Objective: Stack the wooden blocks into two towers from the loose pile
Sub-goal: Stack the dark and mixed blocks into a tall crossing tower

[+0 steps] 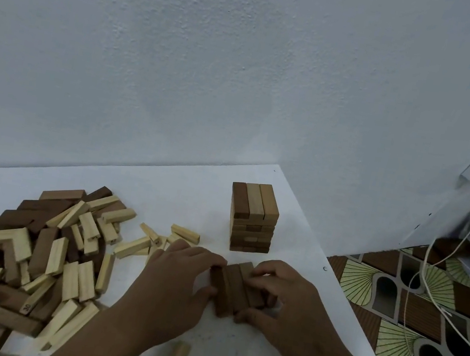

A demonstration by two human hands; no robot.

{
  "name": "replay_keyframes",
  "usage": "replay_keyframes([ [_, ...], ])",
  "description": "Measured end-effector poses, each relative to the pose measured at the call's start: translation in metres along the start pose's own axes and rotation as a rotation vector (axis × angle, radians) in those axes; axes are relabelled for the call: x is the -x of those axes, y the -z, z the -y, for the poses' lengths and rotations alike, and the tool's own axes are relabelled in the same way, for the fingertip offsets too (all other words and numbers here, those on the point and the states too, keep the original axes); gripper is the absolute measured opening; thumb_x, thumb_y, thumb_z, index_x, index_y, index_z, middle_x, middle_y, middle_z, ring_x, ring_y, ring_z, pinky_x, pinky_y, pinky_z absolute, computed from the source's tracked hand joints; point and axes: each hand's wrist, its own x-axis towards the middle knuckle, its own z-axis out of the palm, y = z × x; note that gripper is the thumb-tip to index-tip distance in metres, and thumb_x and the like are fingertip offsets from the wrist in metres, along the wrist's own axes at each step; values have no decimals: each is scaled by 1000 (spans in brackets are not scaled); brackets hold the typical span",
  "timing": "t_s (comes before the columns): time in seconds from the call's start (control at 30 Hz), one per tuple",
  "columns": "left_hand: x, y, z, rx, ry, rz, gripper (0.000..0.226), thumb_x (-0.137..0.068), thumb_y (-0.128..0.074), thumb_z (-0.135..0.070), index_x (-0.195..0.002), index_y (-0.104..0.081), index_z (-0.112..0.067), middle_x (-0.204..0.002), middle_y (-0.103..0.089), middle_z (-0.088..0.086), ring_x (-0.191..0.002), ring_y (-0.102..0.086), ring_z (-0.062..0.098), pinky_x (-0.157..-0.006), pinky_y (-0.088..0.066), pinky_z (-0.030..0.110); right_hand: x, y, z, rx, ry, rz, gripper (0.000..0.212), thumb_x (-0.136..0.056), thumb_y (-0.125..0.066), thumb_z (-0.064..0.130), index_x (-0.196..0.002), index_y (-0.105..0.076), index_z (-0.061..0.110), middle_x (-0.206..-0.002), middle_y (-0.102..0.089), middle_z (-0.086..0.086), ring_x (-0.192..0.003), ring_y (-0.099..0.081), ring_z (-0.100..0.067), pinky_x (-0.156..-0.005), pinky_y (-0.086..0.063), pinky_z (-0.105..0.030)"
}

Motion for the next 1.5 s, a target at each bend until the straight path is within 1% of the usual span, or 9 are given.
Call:
replay_keyframes([
  [0.37,-4,3,4,1,-8,30,38,-90,-61,-41,-127,-58,-43,-120,-58,-26,-111,-44,1,-100,-37,30,1,-6,-5,-1,7,-17,55,-68,-61,61,-108,-73,25,-110,-58,20,-96,-52,3,-85,-34,2],
  [0.57,-12,2,7,64,-72,71,37,-90,-65,-23,-126,-64,-32,-122,-64,-17,-113,-52,2,-97,-33,10,-1,-10,-4,29,46,-1,45,-69,-67,51,-103,-75,22,-110,-65,11,-96,-48,6,-81,-33,6],
  [0.67,-14,3,8,90,-64,72,38,-88,-67,-18,-125,-66,-31,-121,-63,-17,-107,-53,-2,-95,-41,14,0,-11,-4,14,44,8,49,-70,-56,55,-99,-77,21,-108,-68,7,-98,-47,6,-81,-30,8],
  [0.8,-16,6,6,145,-61,64,37,-87,-66,-6,-116,-71,-29,-94,-70,-13,-84,-56,-15,-77,-34,-2,0,-15,-2,35,61,-54,35,-72,-56,48,-84,-78,23,-97,-72,5,-101,-51,-7,-80,-25,13],
  [0.9,-17,5,7,215,-40,28,36,-83,-70,-1,-110,-75,-25,-94,-67,-21,-87,-49,-29,-79,-32,-7,0,-16,-5,40,70,-47,34,-72,-57,50,-84,-78,25,-98,-71,7,-98,-55,-7,-77,-30,9],
  [1.1,-22,-1,15,275,-34,-4,33,-76,-76,0,-101,-79,-23,-102,-74,-12,-90,-53,-27,-81,-37,-4,1,-17,-10,45,65,-22,36,-75,-58,50,-90,-78,24,-106,-70,7,-97,-61,-5,-89,-35,-8],
  [1.23,-24,-1,17,297,-42,-5,31,-77,-76,1,-99,-80,-20,-101,-74,-10,-90,-55,-25,-80,-39,-3,-1,-19,-10,85,116,-70,36,-76,-55,50,-84,-78,24,-100,-72,7,-92,-62,-5,-79,-49,-18],
  [1.43,-26,0,17,282,-68,-2,28,-78,-76,-4,-98,-79,-23,-98,-76,-10,-87,-59,-20,-79,-43,0,4,-15,2,68,99,-82,39,-70,-65,62,-84,-73,26,-100,-67,12,-89,-60,-4,-76,-44,-10],
  [1.5,-26,1,18,281,-79,5,28,-77,-77,-3,-98,-79,-21,-98,-76,-8,-87,-60,-20,-80,-43,0,3,-16,9,59,70,-89,48,-63,-70,68,-82,-71,24,-95,-60,14,-86,-56,-4,-69,-48,-16],
])
